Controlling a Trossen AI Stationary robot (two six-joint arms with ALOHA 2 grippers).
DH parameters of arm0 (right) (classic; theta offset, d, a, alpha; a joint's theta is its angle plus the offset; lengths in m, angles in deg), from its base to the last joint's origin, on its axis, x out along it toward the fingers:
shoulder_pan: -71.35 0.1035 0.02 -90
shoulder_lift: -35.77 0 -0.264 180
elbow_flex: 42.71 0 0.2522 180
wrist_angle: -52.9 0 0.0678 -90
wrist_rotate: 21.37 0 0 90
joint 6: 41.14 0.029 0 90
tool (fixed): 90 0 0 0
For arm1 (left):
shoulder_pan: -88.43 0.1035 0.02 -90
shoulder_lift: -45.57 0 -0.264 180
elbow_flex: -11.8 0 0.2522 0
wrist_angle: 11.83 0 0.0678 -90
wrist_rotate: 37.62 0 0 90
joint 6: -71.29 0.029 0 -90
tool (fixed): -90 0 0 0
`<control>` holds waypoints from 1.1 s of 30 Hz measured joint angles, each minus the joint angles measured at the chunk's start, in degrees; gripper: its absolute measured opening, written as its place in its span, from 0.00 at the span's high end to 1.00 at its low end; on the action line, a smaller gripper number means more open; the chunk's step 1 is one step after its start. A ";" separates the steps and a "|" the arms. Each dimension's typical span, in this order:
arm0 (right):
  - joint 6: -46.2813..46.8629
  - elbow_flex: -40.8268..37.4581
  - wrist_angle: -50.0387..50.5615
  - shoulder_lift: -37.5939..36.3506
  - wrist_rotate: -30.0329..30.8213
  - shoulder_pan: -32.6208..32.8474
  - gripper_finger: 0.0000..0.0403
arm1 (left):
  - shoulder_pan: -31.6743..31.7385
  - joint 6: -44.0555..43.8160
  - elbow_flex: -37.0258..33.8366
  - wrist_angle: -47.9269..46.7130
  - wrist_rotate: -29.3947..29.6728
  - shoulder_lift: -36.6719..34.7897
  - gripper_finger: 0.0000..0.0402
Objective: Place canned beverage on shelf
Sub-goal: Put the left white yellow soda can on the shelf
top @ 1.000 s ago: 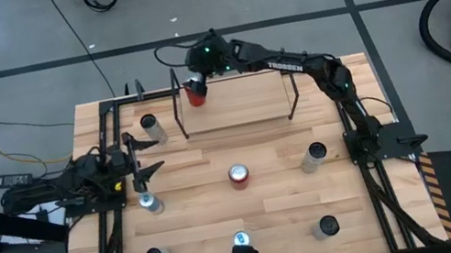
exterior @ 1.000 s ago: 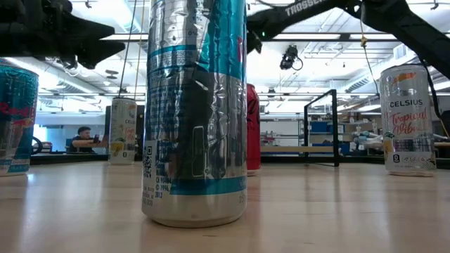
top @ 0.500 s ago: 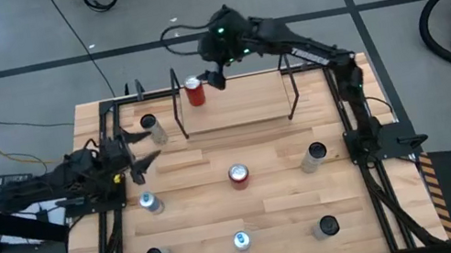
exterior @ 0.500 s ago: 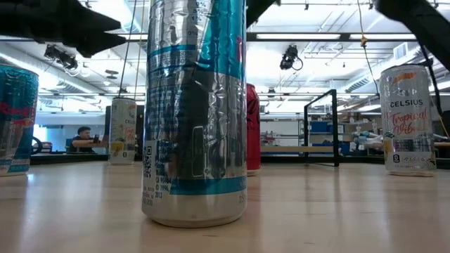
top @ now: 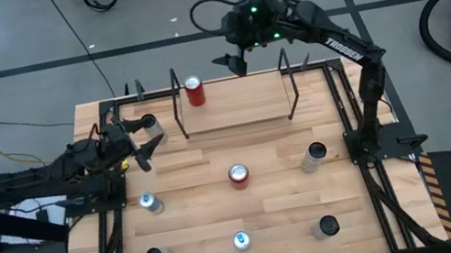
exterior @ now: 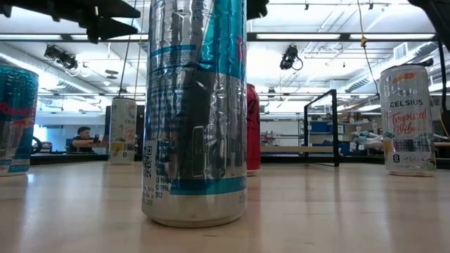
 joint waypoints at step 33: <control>3.91 -0.07 6.23 -2.22 0.02 0.28 0.02 | 2.10 -7.15 6.74 -1.99 1.21 5.51 0.21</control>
